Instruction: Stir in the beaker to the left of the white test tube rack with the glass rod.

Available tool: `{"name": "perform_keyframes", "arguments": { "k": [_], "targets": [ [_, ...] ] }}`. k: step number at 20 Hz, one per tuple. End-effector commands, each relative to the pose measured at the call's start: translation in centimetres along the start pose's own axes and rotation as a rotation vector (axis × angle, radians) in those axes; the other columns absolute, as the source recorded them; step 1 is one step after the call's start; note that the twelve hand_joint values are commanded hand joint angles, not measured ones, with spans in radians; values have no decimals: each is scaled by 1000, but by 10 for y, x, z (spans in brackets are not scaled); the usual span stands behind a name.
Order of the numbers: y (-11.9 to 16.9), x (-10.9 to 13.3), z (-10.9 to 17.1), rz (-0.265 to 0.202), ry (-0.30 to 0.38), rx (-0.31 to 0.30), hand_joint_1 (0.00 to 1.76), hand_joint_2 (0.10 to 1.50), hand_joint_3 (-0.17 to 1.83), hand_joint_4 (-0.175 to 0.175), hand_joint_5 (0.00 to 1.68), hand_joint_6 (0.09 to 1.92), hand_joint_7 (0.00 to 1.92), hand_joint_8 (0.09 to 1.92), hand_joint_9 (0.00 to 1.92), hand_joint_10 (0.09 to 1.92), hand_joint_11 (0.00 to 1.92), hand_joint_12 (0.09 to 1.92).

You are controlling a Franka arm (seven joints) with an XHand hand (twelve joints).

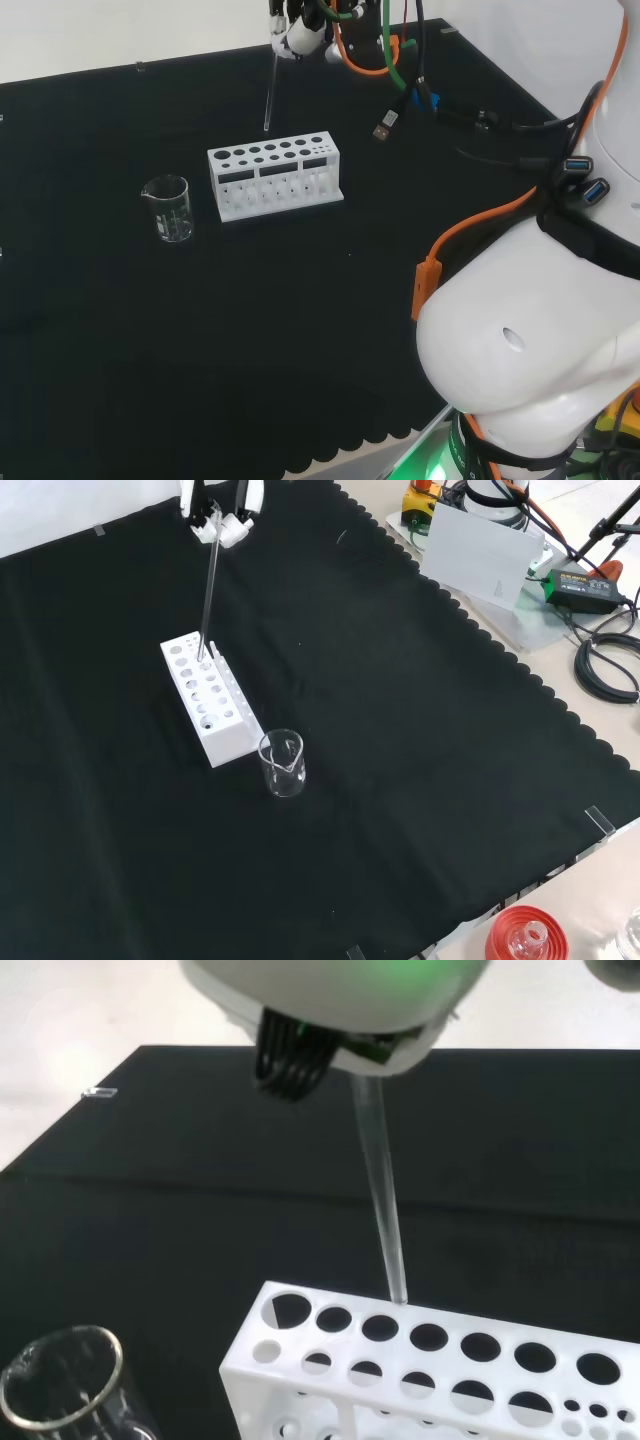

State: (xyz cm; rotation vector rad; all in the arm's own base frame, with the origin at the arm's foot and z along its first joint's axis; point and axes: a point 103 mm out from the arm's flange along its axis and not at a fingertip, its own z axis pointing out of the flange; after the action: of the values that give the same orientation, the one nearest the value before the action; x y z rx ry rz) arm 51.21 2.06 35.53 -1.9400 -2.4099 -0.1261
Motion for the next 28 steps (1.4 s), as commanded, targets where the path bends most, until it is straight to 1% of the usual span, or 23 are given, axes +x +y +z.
{"name": "perform_keyframes", "arguments": {
  "k": [1, 5, 8, 15, 22, 24, 28],
  "targets": [
    [0, 6, 5, -19, -42, 45, 1204, 645, 773, -175, 1174, 887, 1569, 621, 1780, 346, 1687, 552],
    [0, 6, 5, -33, -29, 38, 1204, 645, 774, -175, 1175, 887, 1570, 619, 1780, 346, 1687, 552],
    [-5, 9, 3, -41, -33, 35, 1204, 644, 774, -175, 1175, 886, 1571, 617, 1780, 345, 1687, 552],
    [-6, 25, 0, -76, -39, 34, 1204, 643, 775, -175, 1176, 886, 1573, 614, 1781, 343, 1688, 551],
    [-7, 54, 2, -124, -40, 36, 1204, 642, 776, -175, 1176, 885, 1575, 610, 1782, 341, 1688, 550],
    [-7, 66, -1, -138, -33, 35, 1204, 642, 777, -175, 1177, 885, 1575, 610, 1782, 341, 1688, 550],
    [-3, 93, 5, -176, -15, 37, 1204, 642, 777, -175, 1177, 885, 1576, 608, 1783, 340, 1689, 550]
  ]
}}
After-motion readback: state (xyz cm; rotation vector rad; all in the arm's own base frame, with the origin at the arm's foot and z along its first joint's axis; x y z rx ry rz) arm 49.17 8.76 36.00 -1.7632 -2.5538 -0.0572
